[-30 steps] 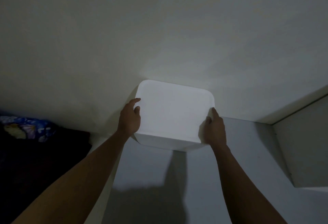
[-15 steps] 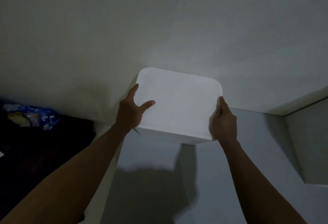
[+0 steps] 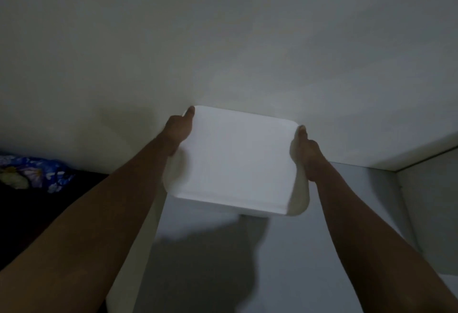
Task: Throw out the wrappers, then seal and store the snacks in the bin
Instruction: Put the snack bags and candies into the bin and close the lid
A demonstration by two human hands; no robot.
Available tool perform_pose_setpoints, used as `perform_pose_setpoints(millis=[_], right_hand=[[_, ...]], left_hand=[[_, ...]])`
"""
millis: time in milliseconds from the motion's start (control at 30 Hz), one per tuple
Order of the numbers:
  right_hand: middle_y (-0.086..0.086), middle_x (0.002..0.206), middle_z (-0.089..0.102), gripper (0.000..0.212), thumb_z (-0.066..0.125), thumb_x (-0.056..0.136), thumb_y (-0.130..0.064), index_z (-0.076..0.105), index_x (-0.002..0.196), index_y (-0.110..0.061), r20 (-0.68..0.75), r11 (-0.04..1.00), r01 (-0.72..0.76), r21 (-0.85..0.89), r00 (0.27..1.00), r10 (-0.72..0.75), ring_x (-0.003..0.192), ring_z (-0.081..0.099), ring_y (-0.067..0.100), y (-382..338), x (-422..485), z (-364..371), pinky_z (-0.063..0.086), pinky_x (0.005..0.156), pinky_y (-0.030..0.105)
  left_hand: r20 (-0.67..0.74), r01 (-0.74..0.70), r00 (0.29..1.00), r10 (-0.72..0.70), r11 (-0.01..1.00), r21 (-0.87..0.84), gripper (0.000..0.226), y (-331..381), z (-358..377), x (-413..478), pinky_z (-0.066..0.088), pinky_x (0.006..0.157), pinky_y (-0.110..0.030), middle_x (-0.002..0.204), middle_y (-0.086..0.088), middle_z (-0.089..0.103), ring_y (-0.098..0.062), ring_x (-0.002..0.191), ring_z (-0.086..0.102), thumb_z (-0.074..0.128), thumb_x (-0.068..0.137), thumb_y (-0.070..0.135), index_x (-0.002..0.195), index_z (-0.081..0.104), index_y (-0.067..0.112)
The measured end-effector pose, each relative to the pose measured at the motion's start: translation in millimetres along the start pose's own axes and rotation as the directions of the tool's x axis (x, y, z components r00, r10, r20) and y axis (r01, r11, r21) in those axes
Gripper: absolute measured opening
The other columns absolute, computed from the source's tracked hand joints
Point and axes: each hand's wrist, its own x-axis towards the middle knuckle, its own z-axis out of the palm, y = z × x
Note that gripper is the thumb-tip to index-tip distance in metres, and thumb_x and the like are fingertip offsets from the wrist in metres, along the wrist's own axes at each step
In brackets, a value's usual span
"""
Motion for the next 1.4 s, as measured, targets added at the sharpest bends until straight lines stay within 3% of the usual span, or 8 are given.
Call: perform_pose_setpoints(millis=[100, 267, 400, 533, 633, 767, 967, 1400], right_hand=[[0.026, 0.142, 0.049, 0.090, 0.022, 0.097, -0.068, 0.042, 0.141, 0.008, -0.022, 0.994, -0.096, -0.050, 0.995, 0.095, 0.122, 0.055, 0.035, -2.4, 17.3, 1.9, 0.038, 0.084, 0.029], [0.023, 0.132, 0.056, 0.090, 0.030, 0.095, -0.070, 0.045, 0.138, 0.007, -0.067, 0.993, -0.119, -0.028, 0.991, 0.117, 0.108, 0.060, 0.034, 5.8, 33.3, 0.5, 0.042, 0.081, 0.032], [0.028, 0.130, 0.057, 0.088, 0.029, 0.096, -0.068, 0.049, 0.133, 0.010, -0.152, 0.995, -0.081, -0.056, 0.986, 0.072, 0.118, 0.057, 0.040, 4.6, 24.1, 7.4, 0.045, 0.097, 0.040], [0.023, 0.115, 0.067, 0.062, 0.036, 0.101, -0.053, 0.066, 0.112, 0.000, -0.322, 0.980, 0.115, -0.162, 0.933, -0.163, 0.111, 0.062, 0.039, 0.8, 9.2, 10.3, 0.041, 0.084, 0.033], [0.016, 0.137, 0.056, 0.051, 0.045, 0.099, -0.046, 0.055, 0.133, -0.009, -0.276, 0.915, 0.259, -0.309, 0.897, -0.347, 0.127, 0.052, 0.035, 4.6, -17.1, 14.3, 0.039, 0.107, 0.043], [0.016, 0.158, 0.027, 0.068, 0.042, 0.097, -0.054, 0.035, 0.148, -0.010, -0.065, 0.707, 0.304, -0.639, 0.894, -0.443, 0.148, 0.018, 0.036, 39.2, -70.3, 40.6, 0.015, 0.118, 0.056], [0.020, 0.161, 0.020, 0.079, 0.026, 0.096, -0.065, 0.029, 0.151, -0.009, -0.051, 0.594, 0.296, -0.748, 0.867, -0.496, 0.151, 0.007, 0.040, 57.3, -99.2, 51.9, 0.007, 0.122, 0.055], [0.016, 0.160, 0.025, 0.078, 0.035, 0.092, -0.065, 0.034, 0.149, -0.011, -0.124, 0.639, 0.283, -0.716, 0.848, -0.515, 0.151, 0.010, 0.036, 59.6, -93.9, 56.8, 0.009, 0.123, 0.050]], left_hand=[[-0.042, 0.019, 0.999, -0.018, 1.000, 0.017, 0.085, -5.6, 7.7, 17.2, 0.039, 0.108, -0.040, 0.141, -0.025, 0.050, -0.038, 0.129, 0.050, 0.039, 0.094, 0.067, 0.136, 0.047, -0.007], [-0.072, 0.017, 0.997, -0.017, 1.000, 0.011, 0.087, -13.9, 9.5, 31.5, 0.046, 0.104, -0.044, 0.129, -0.026, 0.059, -0.037, 0.120, 0.058, 0.044, 0.089, 0.070, 0.127, 0.055, -0.007], [-0.112, 0.010, 0.994, -0.007, 1.000, 0.019, 0.085, -13.0, 6.2, 24.0, 0.049, 0.100, -0.043, 0.120, -0.025, 0.065, -0.038, 0.113, 0.061, 0.047, 0.086, 0.073, 0.116, 0.063, -0.005], [-0.319, -0.263, 0.902, 0.290, 0.957, 0.126, 0.046, -7.6, -0.1, -3.1, 0.048, 0.089, -0.039, 0.110, -0.019, 0.068, -0.037, 0.107, 0.062, 0.053, 0.094, 0.049, 0.102, 0.069, 0.006], [-0.325, -0.520, 0.750, 0.576, 0.817, 0.248, 0.040, -23.4, -4.9, -35.5, 0.050, 0.091, -0.040, 0.116, -0.014, 0.064, -0.033, 0.107, 0.061, 0.061, 0.090, 0.042, 0.114, 0.063, 0.010], [0.032, -0.624, 0.595, 0.803, 0.437, 0.648, 0.079, -75.5, 1.9, -76.0, 0.038, 0.109, -0.053, 0.139, -0.021, 0.055, -0.043, 0.133, 0.045, 0.046, 0.085, 0.070, 0.131, 0.059, 0.006], [0.158, -0.497, 0.743, 0.651, 0.377, 0.782, 0.115, -81.3, 5.8, -111.7, 0.016, 0.121, -0.055, 0.161, -0.020, 0.018, -0.044, 0.149, 0.007, 0.024, 0.071, 0.094, 0.153, 0.025, 0.013], [0.140, -0.494, 0.726, 0.673, 0.369, 0.787, 0.123, -82.8, 9.9, -111.2, 0.017, 0.121, -0.053, 0.160, -0.023, 0.021, -0.044, 0.149, 0.011, 0.030, 0.065, 0.097, 0.152, 0.028, 0.011]])
